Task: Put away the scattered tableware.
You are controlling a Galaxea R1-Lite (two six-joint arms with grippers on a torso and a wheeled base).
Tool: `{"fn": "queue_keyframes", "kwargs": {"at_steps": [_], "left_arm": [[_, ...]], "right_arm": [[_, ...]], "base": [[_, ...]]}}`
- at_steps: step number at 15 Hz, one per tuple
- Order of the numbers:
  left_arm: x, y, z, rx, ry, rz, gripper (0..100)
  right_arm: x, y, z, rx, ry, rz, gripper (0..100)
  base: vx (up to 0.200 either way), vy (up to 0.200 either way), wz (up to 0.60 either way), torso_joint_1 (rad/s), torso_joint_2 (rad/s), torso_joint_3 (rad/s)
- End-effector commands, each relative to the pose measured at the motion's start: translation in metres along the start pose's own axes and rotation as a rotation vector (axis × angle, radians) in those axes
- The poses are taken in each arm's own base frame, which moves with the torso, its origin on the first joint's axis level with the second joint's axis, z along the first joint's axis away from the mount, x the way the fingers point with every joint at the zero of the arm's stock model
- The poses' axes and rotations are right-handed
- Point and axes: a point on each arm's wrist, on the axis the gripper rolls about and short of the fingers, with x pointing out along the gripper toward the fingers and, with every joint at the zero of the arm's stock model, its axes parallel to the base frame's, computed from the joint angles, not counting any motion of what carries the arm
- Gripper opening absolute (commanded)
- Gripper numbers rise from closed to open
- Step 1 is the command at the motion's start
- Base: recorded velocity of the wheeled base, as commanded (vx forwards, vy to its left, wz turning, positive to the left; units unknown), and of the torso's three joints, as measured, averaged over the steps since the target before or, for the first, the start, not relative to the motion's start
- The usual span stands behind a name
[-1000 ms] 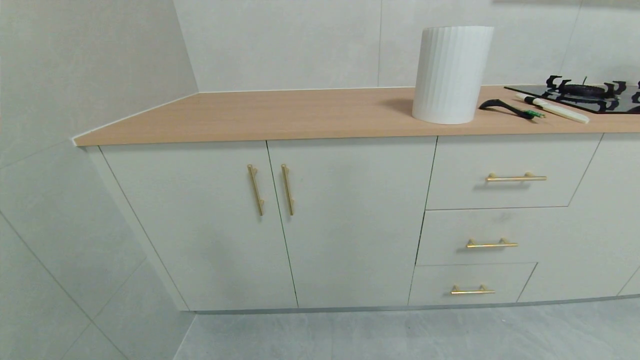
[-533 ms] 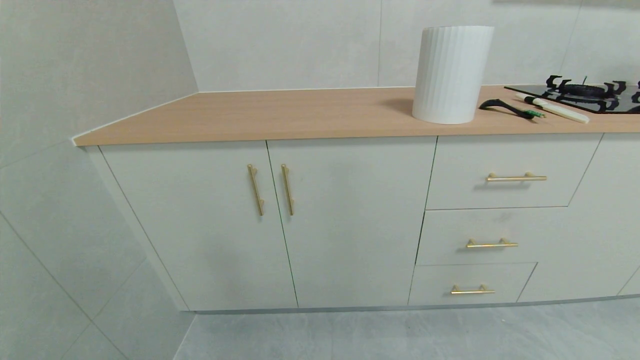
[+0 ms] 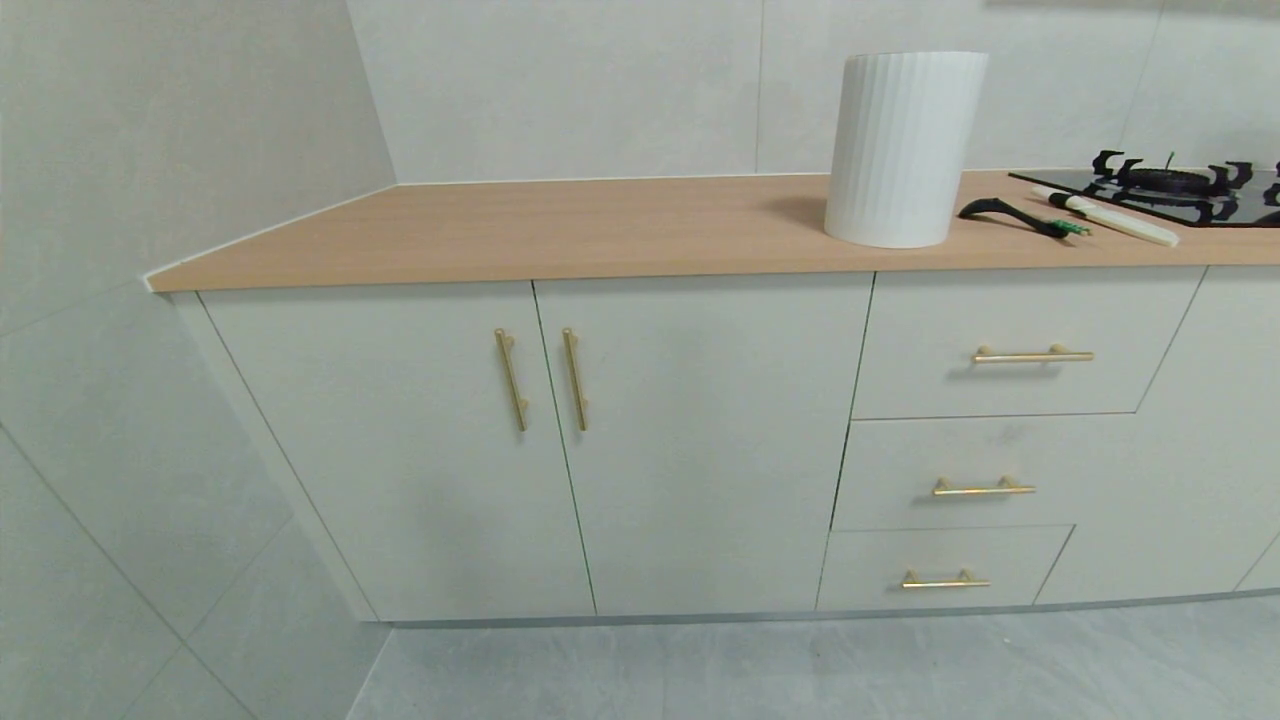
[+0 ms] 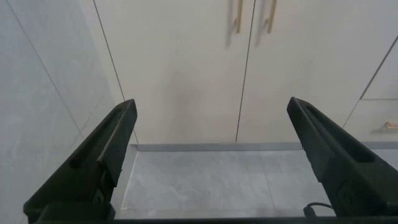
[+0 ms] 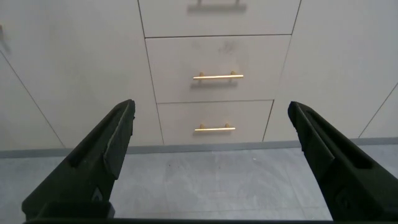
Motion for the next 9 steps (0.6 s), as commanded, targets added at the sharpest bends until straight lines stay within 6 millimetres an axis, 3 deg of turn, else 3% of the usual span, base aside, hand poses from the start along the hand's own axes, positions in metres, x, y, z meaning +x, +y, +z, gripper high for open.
{"fn": "queue_keyframes", "kwargs": {"at_steps": [1, 9], "left_arm": [[0.0, 0.0, 0.0, 0.0, 0.0, 0.001, 100], [0.0, 0.0, -0.0001, 0.0, 0.001, 0.0, 100]], "right_arm": [[0.0002, 0.0, -0.0001, -0.001, 0.004, 0.0, 100], [0.0002, 0.0, -0.0001, 0.007, 0.004, -0.002, 100]], "base": [[0.0, 0.0, 0.0, 0.0, 0.0, 0.0], [0.0, 0.0, 0.0, 0.0, 0.0, 0.0]]}}
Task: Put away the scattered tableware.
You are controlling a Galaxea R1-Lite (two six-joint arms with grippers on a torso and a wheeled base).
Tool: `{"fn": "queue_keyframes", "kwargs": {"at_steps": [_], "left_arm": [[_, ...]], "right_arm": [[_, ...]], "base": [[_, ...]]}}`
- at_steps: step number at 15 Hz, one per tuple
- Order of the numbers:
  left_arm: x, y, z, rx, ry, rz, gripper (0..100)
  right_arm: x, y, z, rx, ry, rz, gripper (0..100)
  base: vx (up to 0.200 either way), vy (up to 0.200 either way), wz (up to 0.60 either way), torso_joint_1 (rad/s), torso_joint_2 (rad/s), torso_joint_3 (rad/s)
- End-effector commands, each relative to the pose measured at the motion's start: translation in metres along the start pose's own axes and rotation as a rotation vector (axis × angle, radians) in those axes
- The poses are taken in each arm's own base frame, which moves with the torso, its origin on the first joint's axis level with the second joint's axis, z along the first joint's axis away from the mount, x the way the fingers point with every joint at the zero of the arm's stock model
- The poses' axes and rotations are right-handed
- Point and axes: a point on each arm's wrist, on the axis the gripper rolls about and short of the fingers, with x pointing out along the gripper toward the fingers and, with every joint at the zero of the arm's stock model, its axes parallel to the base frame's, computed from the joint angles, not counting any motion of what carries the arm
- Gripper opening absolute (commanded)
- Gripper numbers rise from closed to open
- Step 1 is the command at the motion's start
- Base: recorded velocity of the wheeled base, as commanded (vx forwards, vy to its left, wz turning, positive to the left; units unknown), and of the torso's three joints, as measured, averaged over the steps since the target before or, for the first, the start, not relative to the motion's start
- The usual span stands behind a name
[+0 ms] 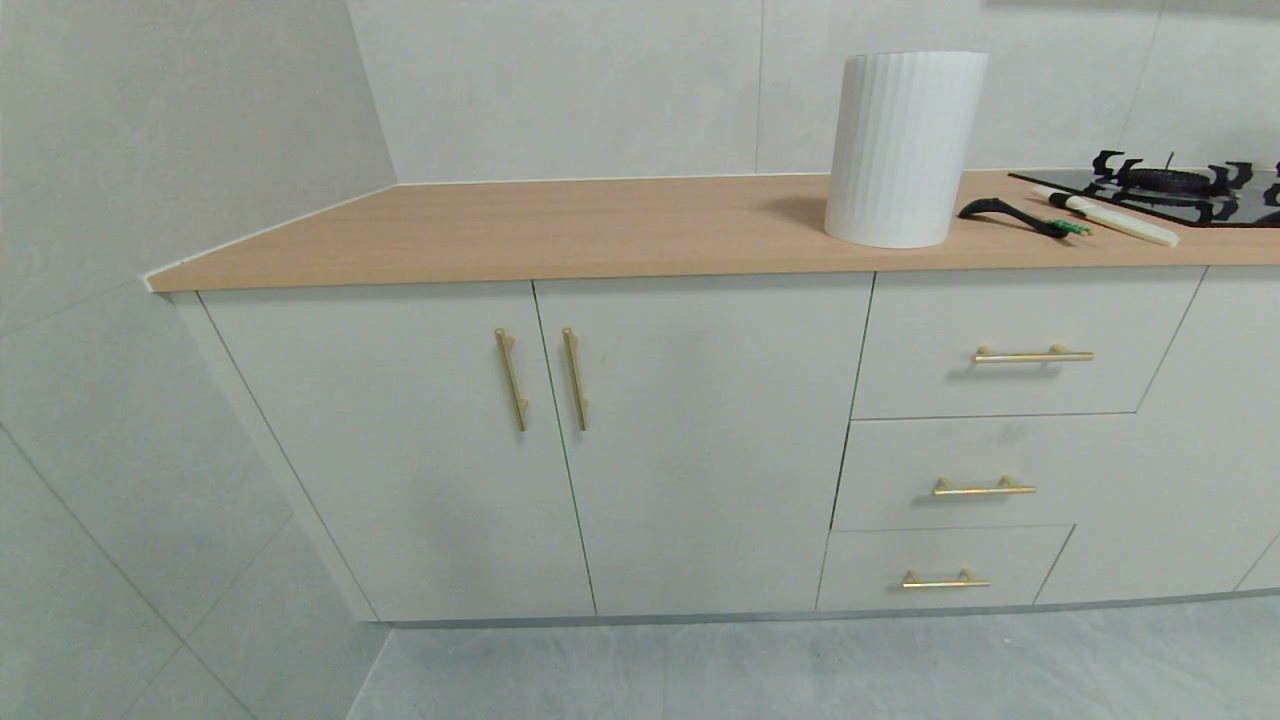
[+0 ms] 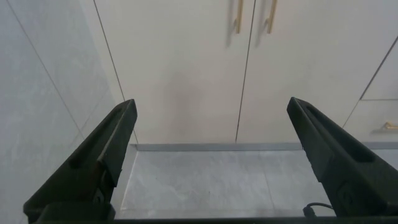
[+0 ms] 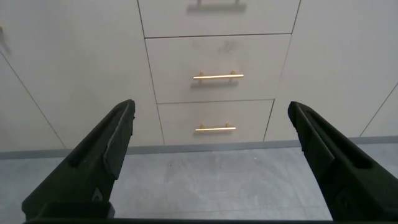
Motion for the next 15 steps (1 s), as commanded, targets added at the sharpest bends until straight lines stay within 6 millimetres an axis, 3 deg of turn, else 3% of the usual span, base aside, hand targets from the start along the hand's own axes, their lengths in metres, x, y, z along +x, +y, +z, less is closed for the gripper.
{"fn": "queue_keyframes", "kwargs": {"at_steps": [1, 3, 15], "left_arm": [[0.0, 0.0, -0.0001, 0.0, 0.001, 0.001, 100], [0.0, 0.0, -0.0001, -0.002, 0.001, 0.001, 100], [0.0, 0.0, -0.0001, 0.0, 0.001, 0.001, 100]], "right_arm": [[0.0002, 0.0, 0.0, 0.001, 0.002, 0.0, 100], [0.0002, 0.0, 0.0, 0.001, 0.002, 0.0, 100], [0.0002, 0.0, 0.0, 0.001, 0.002, 0.0, 100]], "base": [[0.0, 0.0, 0.0, 0.0, 0.0, 0.0], [0.0, 0.0, 0.0, 0.0, 0.0, 0.0], [0.0, -0.2, 0.0, 0.004, 0.0, 0.002]]}}
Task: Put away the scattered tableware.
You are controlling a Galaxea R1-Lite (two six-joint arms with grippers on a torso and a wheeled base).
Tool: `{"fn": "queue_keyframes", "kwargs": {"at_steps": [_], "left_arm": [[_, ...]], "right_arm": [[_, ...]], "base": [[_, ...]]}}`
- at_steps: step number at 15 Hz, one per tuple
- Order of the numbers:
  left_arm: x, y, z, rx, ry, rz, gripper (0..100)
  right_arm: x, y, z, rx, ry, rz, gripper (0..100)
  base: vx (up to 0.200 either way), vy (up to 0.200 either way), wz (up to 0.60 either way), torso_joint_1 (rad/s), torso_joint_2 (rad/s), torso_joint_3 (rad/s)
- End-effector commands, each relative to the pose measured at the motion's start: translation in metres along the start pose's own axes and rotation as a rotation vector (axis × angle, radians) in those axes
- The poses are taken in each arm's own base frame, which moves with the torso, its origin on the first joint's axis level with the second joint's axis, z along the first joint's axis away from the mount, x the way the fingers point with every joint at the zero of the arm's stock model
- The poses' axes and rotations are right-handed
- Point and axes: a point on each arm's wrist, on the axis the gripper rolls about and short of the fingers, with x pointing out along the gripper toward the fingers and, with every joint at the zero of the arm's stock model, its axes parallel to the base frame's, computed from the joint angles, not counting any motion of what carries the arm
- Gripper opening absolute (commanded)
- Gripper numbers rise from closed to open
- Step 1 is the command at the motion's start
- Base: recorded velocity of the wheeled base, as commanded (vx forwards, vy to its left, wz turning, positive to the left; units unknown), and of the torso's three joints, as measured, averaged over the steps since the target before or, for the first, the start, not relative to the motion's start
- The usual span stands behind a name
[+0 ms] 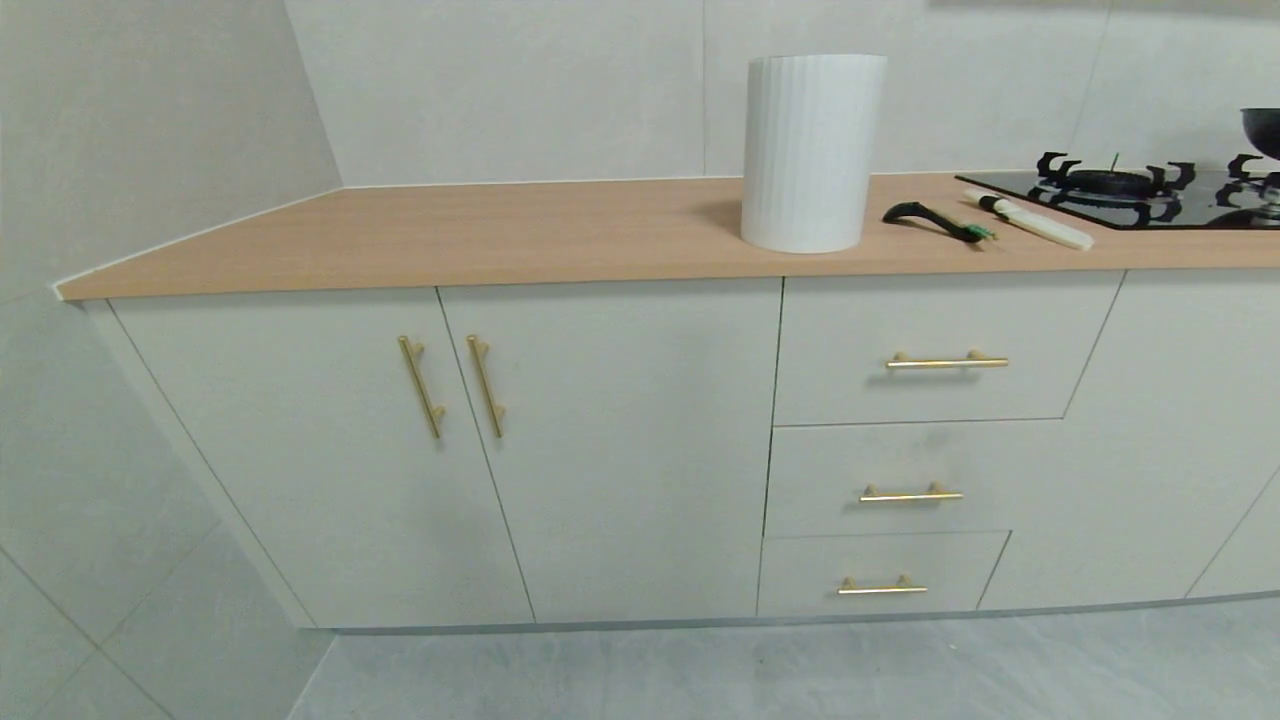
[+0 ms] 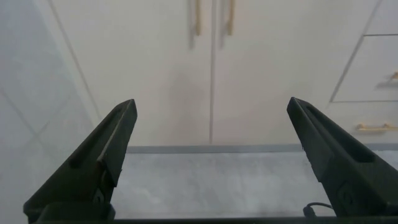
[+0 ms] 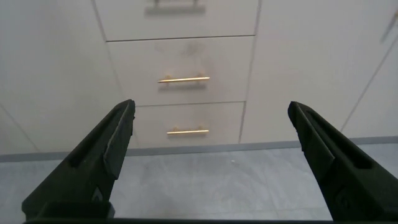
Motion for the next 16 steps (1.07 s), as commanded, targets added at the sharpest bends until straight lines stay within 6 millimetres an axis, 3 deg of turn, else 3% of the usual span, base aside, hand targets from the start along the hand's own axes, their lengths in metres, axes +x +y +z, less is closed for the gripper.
{"fn": "queue_keyframes", "kwargs": {"at_steps": [1, 9, 12, 16], "left_arm": [[0.0, 0.0, 0.0001, 0.0, -0.001, 0.001, 100], [0.0, 0.0, 0.0001, 0.0, -0.001, -0.001, 100], [0.0, 0.0, 0.0001, 0.0, -0.001, 0.001, 100], [0.0, 0.0, 0.0001, 0.0, -0.001, 0.001, 100]], "right_arm": [[0.0001, 0.0, 0.0, 0.001, 0.001, 0.0, 100], [0.0001, 0.0, 0.0, -0.001, 0.001, 0.0, 100], [0.0001, 0.0, 0.0, -0.001, 0.001, 0.0, 100], [0.0001, 0.0, 0.0, -0.002, 0.001, 0.0, 100]], "base": [[0.0, 0.0, 0.0, 0.0, 0.0, 0.0], [0.0, 0.0, 0.0, 0.0, 0.0, 0.0], [0.2, 0.0, 0.0, 0.001, 0.0, 0.002], [0.0, 0.0, 0.0, 0.0, 0.0, 0.0]]}}
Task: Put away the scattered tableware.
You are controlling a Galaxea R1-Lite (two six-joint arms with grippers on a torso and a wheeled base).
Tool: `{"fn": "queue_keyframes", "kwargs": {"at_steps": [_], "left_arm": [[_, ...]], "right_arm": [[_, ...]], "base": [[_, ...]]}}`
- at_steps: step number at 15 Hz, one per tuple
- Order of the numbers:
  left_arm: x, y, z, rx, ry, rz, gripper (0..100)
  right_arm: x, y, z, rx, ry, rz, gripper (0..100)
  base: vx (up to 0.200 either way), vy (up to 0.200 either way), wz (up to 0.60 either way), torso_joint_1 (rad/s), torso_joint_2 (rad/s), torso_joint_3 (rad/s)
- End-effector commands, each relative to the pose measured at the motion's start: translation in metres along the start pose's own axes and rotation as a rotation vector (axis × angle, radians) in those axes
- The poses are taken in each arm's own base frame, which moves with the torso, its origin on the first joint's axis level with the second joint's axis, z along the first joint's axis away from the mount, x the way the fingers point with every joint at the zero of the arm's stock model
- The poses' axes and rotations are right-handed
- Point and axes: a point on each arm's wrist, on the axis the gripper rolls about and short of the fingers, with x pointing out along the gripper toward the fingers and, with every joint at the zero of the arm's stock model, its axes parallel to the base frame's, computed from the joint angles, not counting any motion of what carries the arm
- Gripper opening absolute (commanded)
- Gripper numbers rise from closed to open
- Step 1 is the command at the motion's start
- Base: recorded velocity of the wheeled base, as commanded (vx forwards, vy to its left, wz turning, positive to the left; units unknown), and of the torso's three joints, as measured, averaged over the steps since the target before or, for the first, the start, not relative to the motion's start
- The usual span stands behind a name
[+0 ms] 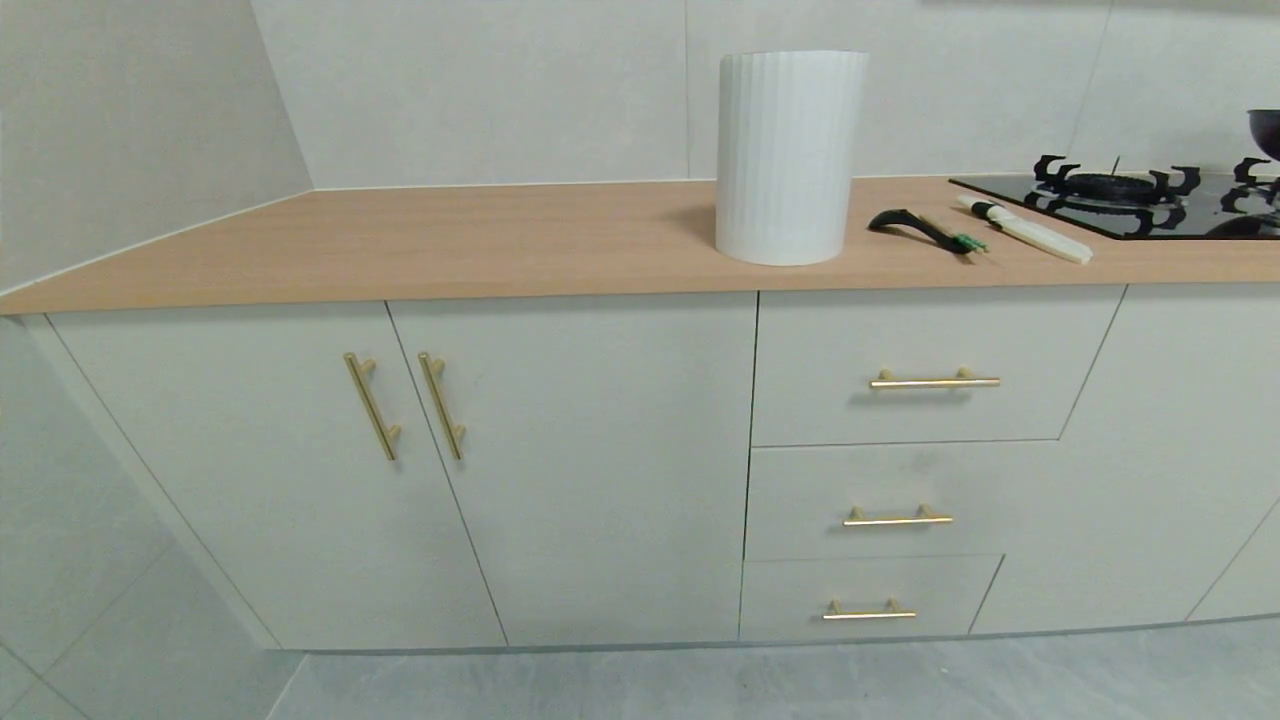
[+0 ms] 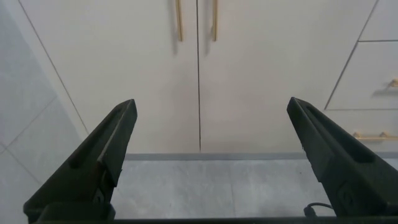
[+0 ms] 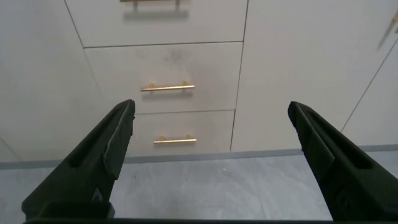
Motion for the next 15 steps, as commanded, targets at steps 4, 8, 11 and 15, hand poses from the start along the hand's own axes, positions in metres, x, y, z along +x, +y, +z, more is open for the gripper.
{"fn": "queue_keyframes", "kwargs": {"at_steps": [4, 8, 11, 15], "left_arm": [[0.0, 0.0, 0.0, 0.0, 0.0, 0.001, 100], [0.0, 0.0, 0.0, 0.0, 0.0, 0.001, 100], [0.0, 0.0, 0.0, 0.0, 0.002, 0.001, 100], [0.0, 0.0, 0.0, 0.0, 0.002, 0.001, 100]], "right_arm": [[0.0, 0.0, 0.0, -0.003, 0.001, 0.004, 100], [0.0, 0.0, 0.0, -0.037, 0.001, 0.008, 100], [-0.006, 0.0, 0.023, -0.04, -0.099, 0.022, 100], [0.016, 0.002, 0.062, -0.029, 0.053, 0.168, 100]], "base": [[0.0, 0.0, 0.0, 0.0, 0.0, 0.0], [0.0, 0.0, 0.0, 0.0, 0.0, 0.0], [0.0, 0.0, 0.0, 0.0, 0.0, 0.0], [0.0, 0.0, 0.0, 0.0, 0.0, 0.0]]}}
